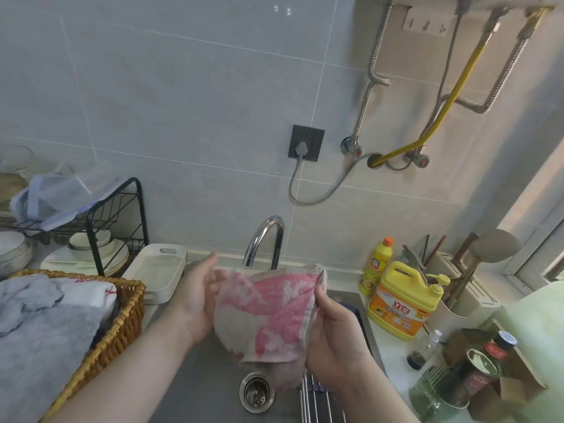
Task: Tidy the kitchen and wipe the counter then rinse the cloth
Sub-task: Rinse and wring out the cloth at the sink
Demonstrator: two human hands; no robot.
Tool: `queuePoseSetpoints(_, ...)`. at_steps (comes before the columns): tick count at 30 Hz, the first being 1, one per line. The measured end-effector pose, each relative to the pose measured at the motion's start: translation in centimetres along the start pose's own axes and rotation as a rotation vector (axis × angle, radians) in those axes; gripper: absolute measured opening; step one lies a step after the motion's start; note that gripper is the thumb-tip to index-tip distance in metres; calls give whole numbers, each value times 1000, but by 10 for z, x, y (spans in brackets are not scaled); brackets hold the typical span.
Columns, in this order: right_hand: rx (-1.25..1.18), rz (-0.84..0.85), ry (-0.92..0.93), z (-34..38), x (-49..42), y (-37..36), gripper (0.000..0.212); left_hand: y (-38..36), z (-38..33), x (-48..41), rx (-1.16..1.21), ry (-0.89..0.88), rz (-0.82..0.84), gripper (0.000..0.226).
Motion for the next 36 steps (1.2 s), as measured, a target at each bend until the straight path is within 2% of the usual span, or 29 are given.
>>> queuePoseSetpoints(2, -64, 44, 51, 8, 8, -4, 100, -12, 28, 15, 60, 116, 90, 82)
queuePoseSetpoints(3, -84, 54, 74, 12, 13, -6, 100, -19, 41, 24, 69, 172, 145, 87)
queuePoseSetpoints(5, -106, 85, 78, 15, 21, -8, 96, -33, 51, 43, 60, 183, 221, 67)
queuePoseSetpoints(7, -104, 99, 47, 12, 31, -8, 87, -38, 45, 54, 48, 117, 199, 40)
queuePoseSetpoints(11, 4, -19, 18, 10, 53, 3, 64, -43, 17, 72, -14, 5, 130, 40)
queuePoseSetpoints(14, 384, -309, -74, 6, 72, 28, 44, -51, 1, 86, -142, -61, 70, 33)
queuePoseSetpoints(16, 725, -497, -69, 9, 86, 38, 51, -57, -8, 91, -152, -116, 33, 27)
queuePoseSetpoints(17, 906, -561, 16, 17, 94, 31, 55, -62, -12, 94, -163, -145, 13, 23)
queuePoseSetpoints(18, 1061, -539, 140, 24, 99, 14, 56, -67, -16, 98, -176, -174, -4, 18)
queuePoseSetpoints(19, 1154, -430, 258, 26, 104, -12, 57, -72, -18, 101, -185, -198, -23, 11)
queuePoseSetpoints(21, 1366, -208, 326, 16, 108, -53, 69, -82, -20, 108, -196, -224, -53, 8)
queuePoseSetpoints(23, 1562, -141, 377, 8, 105, -67, 73, -90, -18, 115, -227, -227, -65, 8)
queuePoseSetpoints(25, 1498, -198, 451, 17, 105, -71, 49, -89, -20, 121, -303, -236, -98, 4)
queuePoseSetpoints(27, 1291, -245, 393, 29, 103, -62, 45, -86, -27, 125, -479, -264, -119, 5)
queuePoseSetpoints(31, 1215, -182, 305, 50, 106, -76, 23, -87, -56, 140, -956, -305, -209, 12)
queuePoseSetpoints(34, 1118, -136, 285, 58, 97, -87, 18, -92, -80, 147, -965, -329, -271, 19)
queuePoseSetpoints(36, 1011, -134, 248, 61, 89, -92, 17, -95, -93, 151, -834, -402, -296, 20)
Point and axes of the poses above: each hand's wrist, its own x-axis away from the middle knuckle, its own y-axis out of the back of the hand, z = x × y, the point moved 8 cm from there along -x, towards the middle knuckle, and after that the axes turned 7 degrees about z, right-handed, at the moved point
